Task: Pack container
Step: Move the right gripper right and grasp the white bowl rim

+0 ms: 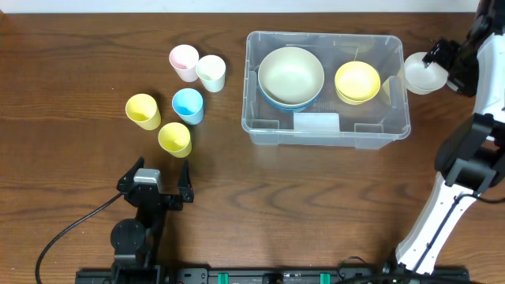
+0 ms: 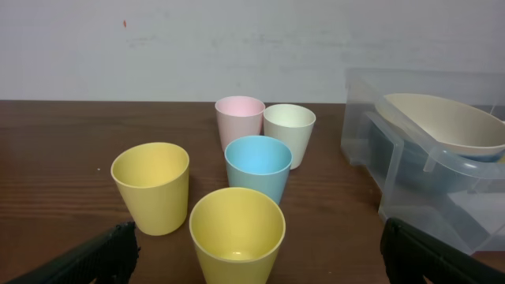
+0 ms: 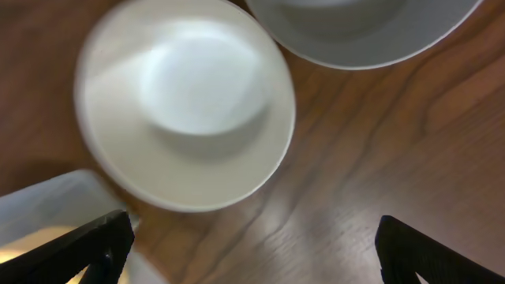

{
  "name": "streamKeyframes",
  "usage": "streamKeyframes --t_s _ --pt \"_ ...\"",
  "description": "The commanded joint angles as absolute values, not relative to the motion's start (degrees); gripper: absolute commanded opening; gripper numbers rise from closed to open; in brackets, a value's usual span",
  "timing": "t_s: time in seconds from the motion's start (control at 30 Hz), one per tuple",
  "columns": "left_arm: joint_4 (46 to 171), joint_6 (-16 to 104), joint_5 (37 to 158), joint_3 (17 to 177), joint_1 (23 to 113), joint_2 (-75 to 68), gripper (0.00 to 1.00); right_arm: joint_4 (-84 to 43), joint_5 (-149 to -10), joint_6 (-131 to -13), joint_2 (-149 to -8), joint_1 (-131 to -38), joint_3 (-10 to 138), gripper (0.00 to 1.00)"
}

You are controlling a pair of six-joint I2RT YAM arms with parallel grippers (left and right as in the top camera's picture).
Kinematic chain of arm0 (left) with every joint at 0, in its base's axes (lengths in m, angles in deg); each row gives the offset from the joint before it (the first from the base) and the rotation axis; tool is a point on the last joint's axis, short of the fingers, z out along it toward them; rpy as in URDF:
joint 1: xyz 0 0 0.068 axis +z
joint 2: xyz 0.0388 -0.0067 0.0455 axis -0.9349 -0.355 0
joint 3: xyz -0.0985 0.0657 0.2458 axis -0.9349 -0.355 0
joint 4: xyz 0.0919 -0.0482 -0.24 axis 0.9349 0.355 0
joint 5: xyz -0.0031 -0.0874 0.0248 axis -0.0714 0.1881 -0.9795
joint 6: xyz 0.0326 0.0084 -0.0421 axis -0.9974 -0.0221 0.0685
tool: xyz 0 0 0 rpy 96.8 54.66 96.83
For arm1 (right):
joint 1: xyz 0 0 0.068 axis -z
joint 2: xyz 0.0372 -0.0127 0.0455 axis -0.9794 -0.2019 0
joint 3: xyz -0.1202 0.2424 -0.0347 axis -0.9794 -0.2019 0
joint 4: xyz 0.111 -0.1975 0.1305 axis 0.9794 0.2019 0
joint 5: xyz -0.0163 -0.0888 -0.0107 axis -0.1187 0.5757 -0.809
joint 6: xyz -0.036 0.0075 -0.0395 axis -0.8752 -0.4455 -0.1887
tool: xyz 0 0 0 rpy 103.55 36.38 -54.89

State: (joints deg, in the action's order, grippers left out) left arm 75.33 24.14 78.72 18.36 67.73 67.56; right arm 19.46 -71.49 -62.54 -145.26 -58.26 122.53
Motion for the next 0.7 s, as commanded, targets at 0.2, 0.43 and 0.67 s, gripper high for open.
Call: streamKeyframes --t_s 0.2,0.43,0.67 --pt "77.41 23.38 79.95 17.49 68.12 67.54 0.98 19.2 -67.51 -61.03 -148.8 -57.16 122.62 0.95" --pt "77.41 23.38 79.95 17.49 68.12 67.54 0.98 19.04 -66.13 -61.1 -149.22 -57.08 122.33 0.95" --pt "77.41 23.38 79.95 17.49 68.12 67.54 0.98 18.61 -66.42 -62.41 -150.72 -57.1 122.03 0.95"
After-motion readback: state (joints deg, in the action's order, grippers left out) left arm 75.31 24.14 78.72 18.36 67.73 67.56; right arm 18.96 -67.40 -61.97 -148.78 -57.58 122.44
